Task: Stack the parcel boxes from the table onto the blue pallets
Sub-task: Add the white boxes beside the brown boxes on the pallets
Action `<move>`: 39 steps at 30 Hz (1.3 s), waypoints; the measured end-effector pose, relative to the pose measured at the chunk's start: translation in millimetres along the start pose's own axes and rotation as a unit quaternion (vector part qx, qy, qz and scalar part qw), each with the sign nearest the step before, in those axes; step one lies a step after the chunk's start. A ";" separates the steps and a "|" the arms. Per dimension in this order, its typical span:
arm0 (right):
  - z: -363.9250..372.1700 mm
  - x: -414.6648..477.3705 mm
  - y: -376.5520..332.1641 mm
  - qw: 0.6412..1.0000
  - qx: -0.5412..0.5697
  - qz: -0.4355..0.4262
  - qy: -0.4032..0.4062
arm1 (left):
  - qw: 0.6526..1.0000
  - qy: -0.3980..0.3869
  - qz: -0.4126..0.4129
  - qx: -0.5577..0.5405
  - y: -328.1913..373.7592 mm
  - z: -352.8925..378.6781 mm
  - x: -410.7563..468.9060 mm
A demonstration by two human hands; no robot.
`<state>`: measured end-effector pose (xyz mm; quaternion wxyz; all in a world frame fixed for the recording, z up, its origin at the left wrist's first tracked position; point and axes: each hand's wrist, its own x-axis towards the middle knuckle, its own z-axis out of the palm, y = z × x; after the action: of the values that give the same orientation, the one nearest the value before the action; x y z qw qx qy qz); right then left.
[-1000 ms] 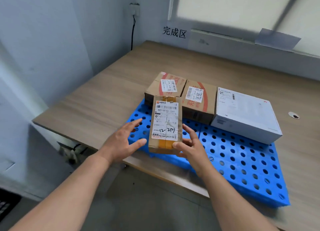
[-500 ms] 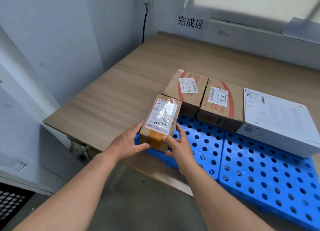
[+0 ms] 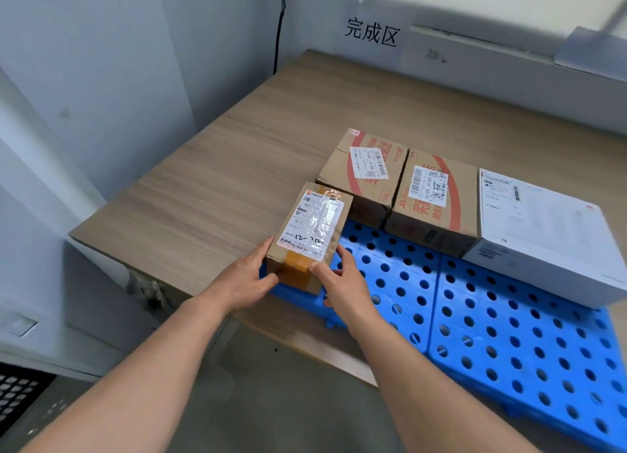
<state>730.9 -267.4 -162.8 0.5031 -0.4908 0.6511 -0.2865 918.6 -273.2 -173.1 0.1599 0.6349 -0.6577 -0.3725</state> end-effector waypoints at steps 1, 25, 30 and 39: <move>-0.2 0.3 0.4 1.000 -0.005 0.000 -0.002 | 1.000 0.000 0.003 0.002 1.4 0.1 -0.5; -180.5 -120.0 43.4 0.854 -0.404 -0.240 0.223 | 0.935 0.256 0.151 0.193 152.4 101.4 -91.8; -260.4 -168.4 86.6 0.816 -0.405 -0.247 0.331 | 0.929 0.220 0.216 0.203 233.1 167.6 -101.6; -406.4 -253.2 171.3 0.768 -0.426 -0.197 0.435 | 0.905 0.171 0.328 0.211 374.1 299.5 -131.4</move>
<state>293.3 -21.0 -82.8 -0.1624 -0.5949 0.7446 -0.2557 464.8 -93.1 -80.4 0.2453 0.4566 -0.8544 -0.0372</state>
